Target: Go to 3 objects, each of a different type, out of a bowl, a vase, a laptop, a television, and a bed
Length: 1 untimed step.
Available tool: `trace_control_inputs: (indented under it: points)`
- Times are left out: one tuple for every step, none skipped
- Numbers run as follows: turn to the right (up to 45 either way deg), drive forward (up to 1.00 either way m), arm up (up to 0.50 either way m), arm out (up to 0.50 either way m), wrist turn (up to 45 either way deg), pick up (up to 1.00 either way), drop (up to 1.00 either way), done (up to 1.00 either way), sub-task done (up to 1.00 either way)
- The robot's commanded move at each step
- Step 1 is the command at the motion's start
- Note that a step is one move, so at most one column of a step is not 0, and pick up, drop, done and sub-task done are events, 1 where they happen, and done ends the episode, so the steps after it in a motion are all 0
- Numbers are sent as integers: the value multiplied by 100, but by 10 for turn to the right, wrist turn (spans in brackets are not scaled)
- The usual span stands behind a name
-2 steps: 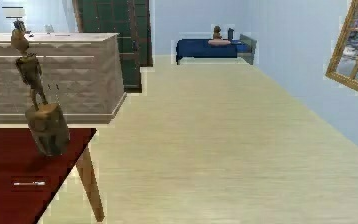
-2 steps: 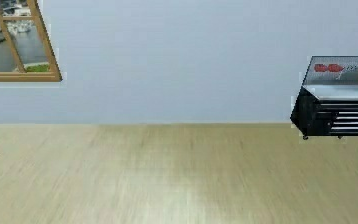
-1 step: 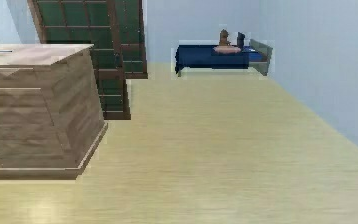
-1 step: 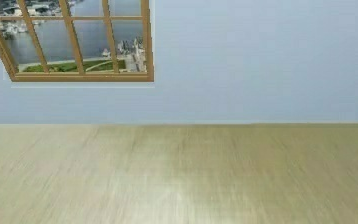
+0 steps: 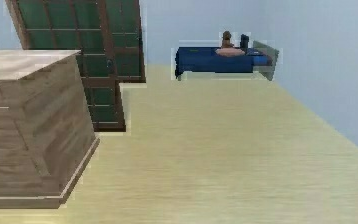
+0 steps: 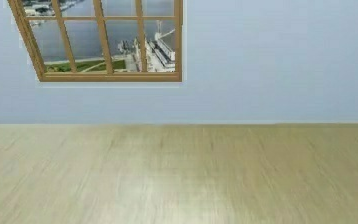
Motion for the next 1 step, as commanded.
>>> trace_control_inputs:
  points:
    - [-30,0,0,0,0,0,0,0,0]
